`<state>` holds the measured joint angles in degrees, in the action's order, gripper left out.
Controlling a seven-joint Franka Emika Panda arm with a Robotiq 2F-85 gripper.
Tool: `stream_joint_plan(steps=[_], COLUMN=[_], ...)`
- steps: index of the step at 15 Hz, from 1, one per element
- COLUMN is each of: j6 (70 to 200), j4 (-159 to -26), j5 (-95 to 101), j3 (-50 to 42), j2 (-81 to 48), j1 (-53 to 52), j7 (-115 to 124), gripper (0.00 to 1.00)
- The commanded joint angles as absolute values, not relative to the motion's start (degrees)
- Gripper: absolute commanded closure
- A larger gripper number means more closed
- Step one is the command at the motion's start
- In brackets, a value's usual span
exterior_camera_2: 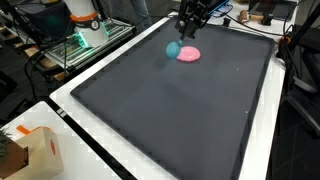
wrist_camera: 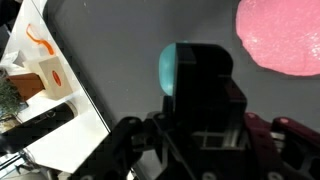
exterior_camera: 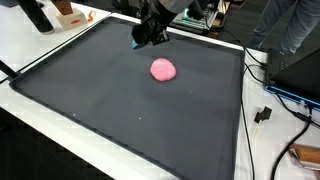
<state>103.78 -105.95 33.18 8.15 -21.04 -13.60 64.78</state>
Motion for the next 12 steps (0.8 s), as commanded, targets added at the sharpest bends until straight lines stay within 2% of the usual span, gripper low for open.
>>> stream_joint_plan(steps=[1,12], j6=[106.9,112.1], j4=[-110.4,-117.3], j5=[27.4,11.8], j3=[7.6,6.0], j2=[-15.4,-4.2], j1=[-12.3,-8.4], j7=[58.7,42.0], gripper=[0.75,0.75])
